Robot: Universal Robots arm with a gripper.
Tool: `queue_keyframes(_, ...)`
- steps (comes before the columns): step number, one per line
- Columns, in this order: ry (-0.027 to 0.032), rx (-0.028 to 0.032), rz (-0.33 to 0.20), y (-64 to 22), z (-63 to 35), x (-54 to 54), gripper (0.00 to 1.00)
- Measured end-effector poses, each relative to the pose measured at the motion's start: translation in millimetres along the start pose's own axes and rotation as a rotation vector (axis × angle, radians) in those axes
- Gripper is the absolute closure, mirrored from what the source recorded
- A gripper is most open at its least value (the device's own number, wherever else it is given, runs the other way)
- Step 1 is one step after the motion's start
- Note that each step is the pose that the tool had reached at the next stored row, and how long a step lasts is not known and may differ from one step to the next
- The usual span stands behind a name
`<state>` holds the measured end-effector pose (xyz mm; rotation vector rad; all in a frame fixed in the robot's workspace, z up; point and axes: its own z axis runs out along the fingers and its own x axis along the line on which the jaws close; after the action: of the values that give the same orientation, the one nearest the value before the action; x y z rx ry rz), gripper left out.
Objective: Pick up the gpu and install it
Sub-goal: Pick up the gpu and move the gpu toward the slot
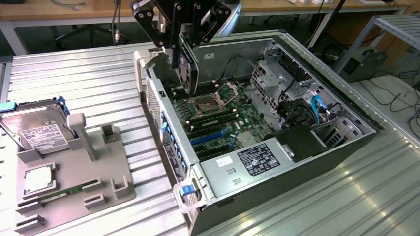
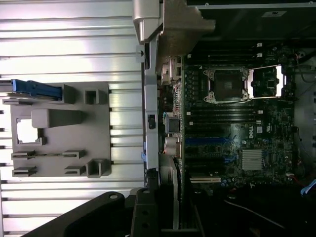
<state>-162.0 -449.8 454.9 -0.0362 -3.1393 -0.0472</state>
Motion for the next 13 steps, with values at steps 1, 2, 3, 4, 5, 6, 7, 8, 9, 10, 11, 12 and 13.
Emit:
queue_keyframes(1, 0.0001, -0.0001, 0.000, 0.0, 0.0, -0.9, 0.72)
queue_keyframes(2, 0.0002, 0.0000, 0.000, 0.0, 0.0, -1.8, 0.72)
queue_keyframes(3, 0.0004, 0.0000, 0.000, 0.1, 0.0, -2.7, 0.72)
queue_keyframes(4, 0.0006, 0.0000, 0.000, 0.1, 0.0, -3.7, 0.72)
queue_keyframes(5, 0.0008, 0.0000, 0.000, 0.1, 0.0, -4.8, 0.72)
queue_keyframes(6, 0.0012, 0.0000, 0.000, 0.1, 0.0, -6.0, 0.72)
queue_keyframes(7, 0.0017, 0.0000, 0.000, 0.2, 0.0, -7.4, 0.72)
queue_keyframes(8, 0.0022, 0.0000, 0.000, 0.2, 0.0, -8.7, 0.72)
queue_keyframes(9, 0.0026, 0.0000, 0.000, 0.3, 0.0, -10.2, 0.72)
queue_keyframes(10, 0.0030, 0.0001, 0.000, 0.3, 0.0, -11.4, 0.72)
queue_keyframes(11, 0.0032, 0.0000, 0.000, 0.3, 0.0, -12.6, 0.72)
queue_keyframes(12, 0.0034, 0.0000, 0.000, 0.3, 0.0, -13.4, 0.72)
queue_keyframes(13, 0.0035, 0.0001, 0.000, 0.3, 0.0, -14.4, 0.72)
